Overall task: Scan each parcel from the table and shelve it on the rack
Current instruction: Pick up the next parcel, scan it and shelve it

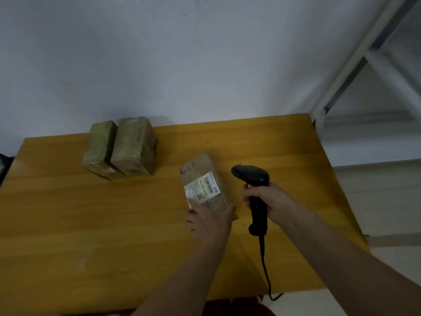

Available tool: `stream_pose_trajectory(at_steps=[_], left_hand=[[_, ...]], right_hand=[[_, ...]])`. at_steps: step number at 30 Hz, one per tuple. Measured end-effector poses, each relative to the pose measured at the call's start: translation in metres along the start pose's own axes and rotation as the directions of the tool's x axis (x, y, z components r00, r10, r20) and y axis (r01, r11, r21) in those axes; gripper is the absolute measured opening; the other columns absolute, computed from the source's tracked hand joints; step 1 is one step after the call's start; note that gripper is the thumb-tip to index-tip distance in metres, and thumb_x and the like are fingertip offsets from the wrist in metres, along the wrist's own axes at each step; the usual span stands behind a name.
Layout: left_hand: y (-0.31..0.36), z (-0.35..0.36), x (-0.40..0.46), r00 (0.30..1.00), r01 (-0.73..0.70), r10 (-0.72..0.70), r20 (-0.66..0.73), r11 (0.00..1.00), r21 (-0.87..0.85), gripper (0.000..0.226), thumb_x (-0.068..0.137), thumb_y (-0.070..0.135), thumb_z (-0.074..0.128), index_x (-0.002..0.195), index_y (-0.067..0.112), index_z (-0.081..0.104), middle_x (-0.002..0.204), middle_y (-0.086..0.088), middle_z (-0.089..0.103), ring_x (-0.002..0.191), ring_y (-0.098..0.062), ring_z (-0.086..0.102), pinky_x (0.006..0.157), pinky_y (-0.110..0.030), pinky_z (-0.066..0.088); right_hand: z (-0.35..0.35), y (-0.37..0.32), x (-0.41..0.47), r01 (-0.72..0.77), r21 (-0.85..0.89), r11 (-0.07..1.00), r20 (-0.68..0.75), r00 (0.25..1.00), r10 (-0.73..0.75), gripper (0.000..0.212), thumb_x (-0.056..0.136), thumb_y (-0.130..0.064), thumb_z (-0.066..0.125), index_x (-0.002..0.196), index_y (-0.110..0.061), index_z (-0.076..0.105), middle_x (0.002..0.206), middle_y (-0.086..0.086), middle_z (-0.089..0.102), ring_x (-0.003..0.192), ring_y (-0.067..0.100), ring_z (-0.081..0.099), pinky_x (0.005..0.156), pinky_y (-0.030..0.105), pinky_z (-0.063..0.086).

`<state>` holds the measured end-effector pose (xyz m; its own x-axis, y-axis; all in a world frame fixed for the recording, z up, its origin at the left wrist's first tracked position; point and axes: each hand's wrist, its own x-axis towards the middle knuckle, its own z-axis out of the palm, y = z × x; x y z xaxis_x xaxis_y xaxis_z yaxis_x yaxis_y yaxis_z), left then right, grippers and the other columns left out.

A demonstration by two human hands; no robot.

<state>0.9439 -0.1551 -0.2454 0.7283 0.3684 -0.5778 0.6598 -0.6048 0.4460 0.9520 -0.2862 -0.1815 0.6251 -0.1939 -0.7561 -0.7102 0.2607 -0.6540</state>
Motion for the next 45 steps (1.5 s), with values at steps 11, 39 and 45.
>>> stream_pose_trajectory(at_steps=[11, 39, 45], left_hand=[[0.012, -0.007, 0.044, 0.952, -0.255, 0.266, -0.154, 0.963, 0.083, 0.094, 0.082, 0.04, 0.071, 0.15, 0.003, 0.017, 0.157, -0.014, 0.014, 0.142, -0.032, 0.016, 0.112, -0.045, 0.025], [0.046, -0.101, 0.056, 0.907, 0.023, 0.228, 0.355, 0.814, -0.581, 0.08, 0.072, -0.001, 0.081, 0.142, 0.009, 0.044, 0.134, -0.009, 0.057, 0.116, -0.027, 0.057, 0.082, -0.033, 0.048], [0.088, -0.138, 0.042, 0.901, -0.114, 0.367, 0.231, 0.713, -0.691, 0.084, 0.066, -0.005, 0.081, 0.141, 0.005, 0.044, 0.13, -0.013, 0.06, 0.102, -0.023, 0.063, 0.077, -0.03, 0.055]], right_hand=[[-0.046, 0.039, 0.008, -0.14, -0.014, 0.99, -0.171, 0.976, 0.136, 0.015, 0.078, -0.001, 0.073, 0.086, -0.006, 0.062, 0.087, 0.013, 0.057, 0.081, 0.028, 0.053, 0.075, 0.039, 0.044], [-0.029, -0.017, -0.049, 0.252, -0.197, 0.948, -0.126, 0.952, -0.279, 0.011, 0.08, -0.002, 0.069, 0.084, -0.009, 0.061, 0.082, 0.011, 0.052, 0.078, 0.038, 0.052, 0.064, 0.042, 0.041], [-0.013, -0.022, -0.085, 0.381, -0.242, 0.892, -0.056, 0.913, -0.405, 0.011, 0.083, -0.003, 0.068, 0.079, -0.01, 0.059, 0.076, 0.008, 0.051, 0.067, 0.017, 0.046, 0.054, 0.024, 0.035]])
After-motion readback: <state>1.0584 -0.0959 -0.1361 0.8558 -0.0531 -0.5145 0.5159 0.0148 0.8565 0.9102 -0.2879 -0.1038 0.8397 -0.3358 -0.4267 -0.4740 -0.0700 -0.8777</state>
